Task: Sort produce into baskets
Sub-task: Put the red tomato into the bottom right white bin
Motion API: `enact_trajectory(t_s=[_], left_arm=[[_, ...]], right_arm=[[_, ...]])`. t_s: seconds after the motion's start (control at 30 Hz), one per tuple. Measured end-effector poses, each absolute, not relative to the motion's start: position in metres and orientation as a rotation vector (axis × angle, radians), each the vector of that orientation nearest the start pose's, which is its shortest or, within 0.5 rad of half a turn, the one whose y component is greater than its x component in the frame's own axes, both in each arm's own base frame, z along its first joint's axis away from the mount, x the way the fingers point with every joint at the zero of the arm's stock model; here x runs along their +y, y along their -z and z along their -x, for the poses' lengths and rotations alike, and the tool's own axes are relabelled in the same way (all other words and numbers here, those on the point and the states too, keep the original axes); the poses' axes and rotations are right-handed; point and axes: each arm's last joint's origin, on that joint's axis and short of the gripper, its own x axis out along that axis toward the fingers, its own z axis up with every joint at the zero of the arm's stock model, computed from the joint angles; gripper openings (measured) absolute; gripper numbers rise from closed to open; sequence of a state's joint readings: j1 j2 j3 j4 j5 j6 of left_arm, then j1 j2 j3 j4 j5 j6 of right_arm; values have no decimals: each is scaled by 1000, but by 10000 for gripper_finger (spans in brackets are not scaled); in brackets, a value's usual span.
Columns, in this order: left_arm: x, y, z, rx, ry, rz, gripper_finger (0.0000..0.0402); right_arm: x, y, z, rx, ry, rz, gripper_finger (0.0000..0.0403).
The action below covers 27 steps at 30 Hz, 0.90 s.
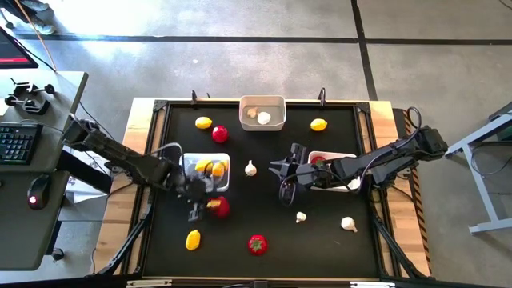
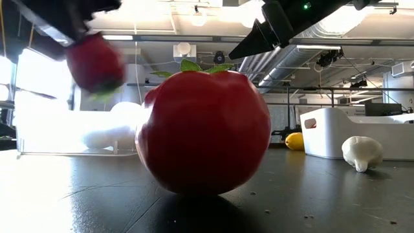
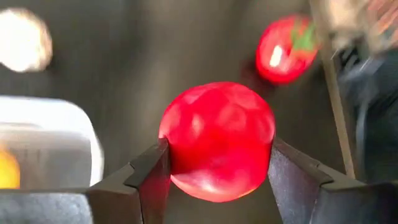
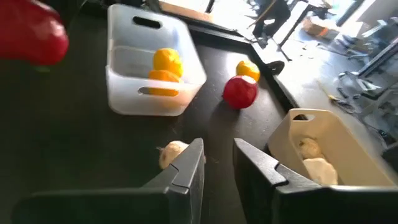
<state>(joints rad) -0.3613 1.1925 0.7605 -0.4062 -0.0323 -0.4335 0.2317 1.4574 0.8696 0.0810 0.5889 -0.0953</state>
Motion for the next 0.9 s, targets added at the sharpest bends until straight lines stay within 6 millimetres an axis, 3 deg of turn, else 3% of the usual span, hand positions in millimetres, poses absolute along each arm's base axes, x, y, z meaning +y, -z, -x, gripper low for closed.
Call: enact_trajectory(t_s=[0.17, 0.53, 0.7, 0.9], left_arm=[[-60, -243, -234, 649, 190, 291, 206], [-5, -273, -252, 243, 156, 462, 206], [12, -282, -253, 143, 161, 499, 206], [21, -285, -257, 80, 169, 515, 206]], right_arm=[[55, -238, -304, 463, 330, 339, 115], [74, -265, -309, 223, 284, 546, 309], [78, -276, -309, 137, 324, 598, 343], [78, -285, -311, 33, 286, 606, 354]])
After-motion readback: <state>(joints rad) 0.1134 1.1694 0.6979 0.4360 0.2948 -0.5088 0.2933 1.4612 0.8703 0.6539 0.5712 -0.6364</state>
